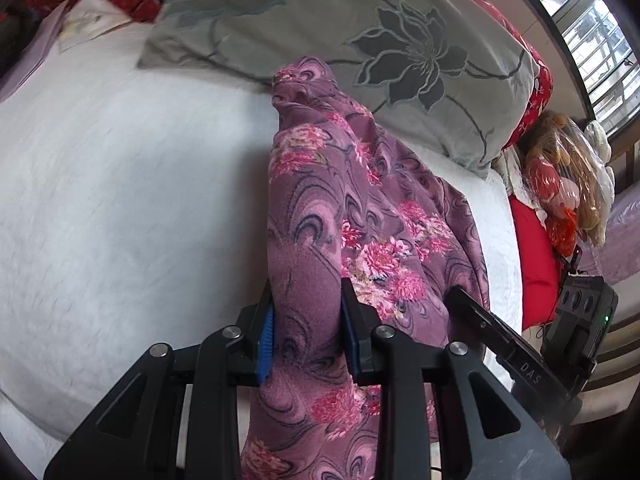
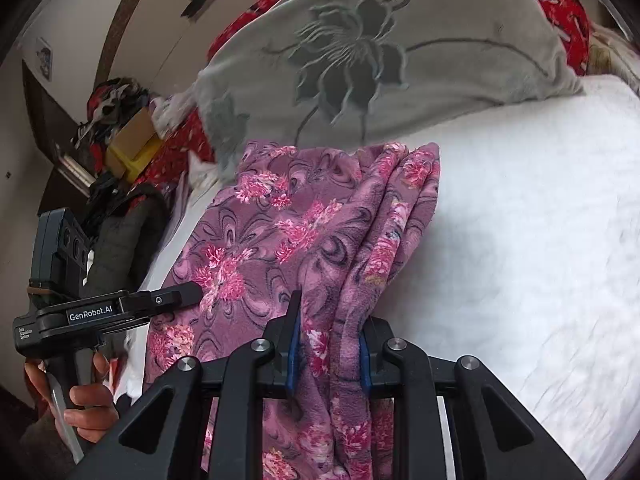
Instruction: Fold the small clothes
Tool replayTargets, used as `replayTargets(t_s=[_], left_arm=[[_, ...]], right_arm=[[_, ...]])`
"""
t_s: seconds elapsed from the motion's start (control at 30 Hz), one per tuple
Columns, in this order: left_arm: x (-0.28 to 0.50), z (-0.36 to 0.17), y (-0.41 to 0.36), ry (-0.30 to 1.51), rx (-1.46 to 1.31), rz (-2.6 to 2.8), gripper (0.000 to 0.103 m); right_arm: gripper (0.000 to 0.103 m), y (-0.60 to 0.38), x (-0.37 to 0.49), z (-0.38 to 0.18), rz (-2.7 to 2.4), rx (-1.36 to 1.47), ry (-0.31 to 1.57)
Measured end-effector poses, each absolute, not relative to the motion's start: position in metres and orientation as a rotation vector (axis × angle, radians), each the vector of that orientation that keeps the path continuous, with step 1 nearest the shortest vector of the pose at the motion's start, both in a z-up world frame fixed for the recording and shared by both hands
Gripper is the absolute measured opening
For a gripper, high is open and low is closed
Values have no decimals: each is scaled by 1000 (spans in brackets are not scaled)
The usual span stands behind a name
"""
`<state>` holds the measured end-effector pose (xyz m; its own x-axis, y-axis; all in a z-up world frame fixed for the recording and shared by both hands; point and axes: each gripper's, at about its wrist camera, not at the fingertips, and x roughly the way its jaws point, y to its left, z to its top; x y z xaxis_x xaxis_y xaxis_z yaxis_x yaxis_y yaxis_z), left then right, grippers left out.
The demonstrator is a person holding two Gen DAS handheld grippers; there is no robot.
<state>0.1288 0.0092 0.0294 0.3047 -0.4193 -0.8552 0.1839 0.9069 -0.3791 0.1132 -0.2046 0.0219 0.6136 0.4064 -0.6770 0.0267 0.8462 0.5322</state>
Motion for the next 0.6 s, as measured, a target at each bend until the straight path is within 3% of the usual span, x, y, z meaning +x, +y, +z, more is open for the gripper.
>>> replayTargets(t_s=[0.13, 0.23, 0.4, 0.43, 0.5, 0.6], left_arm=[[124, -3, 21, 1285, -222, -358, 31], [126, -8, 33, 1294, -267, -382, 33], [144, 38, 27, 1114, -175, -406, 34], [151, 41, 19, 1101, -159, -413, 39], [166, 41, 0, 1079, -103, -415, 45], [189, 27, -28, 1068, 5, -386, 45]], right_arm=[[24, -186, 99, -5, 248, 537, 958], [31, -185, 94, -28, 204, 543, 1023], [35, -213, 96, -2, 112, 543, 940], [35, -215, 97, 5, 99, 532, 909], [35, -215, 108, 17, 128, 501, 850], [31, -199, 133, 19, 188, 413, 841]])
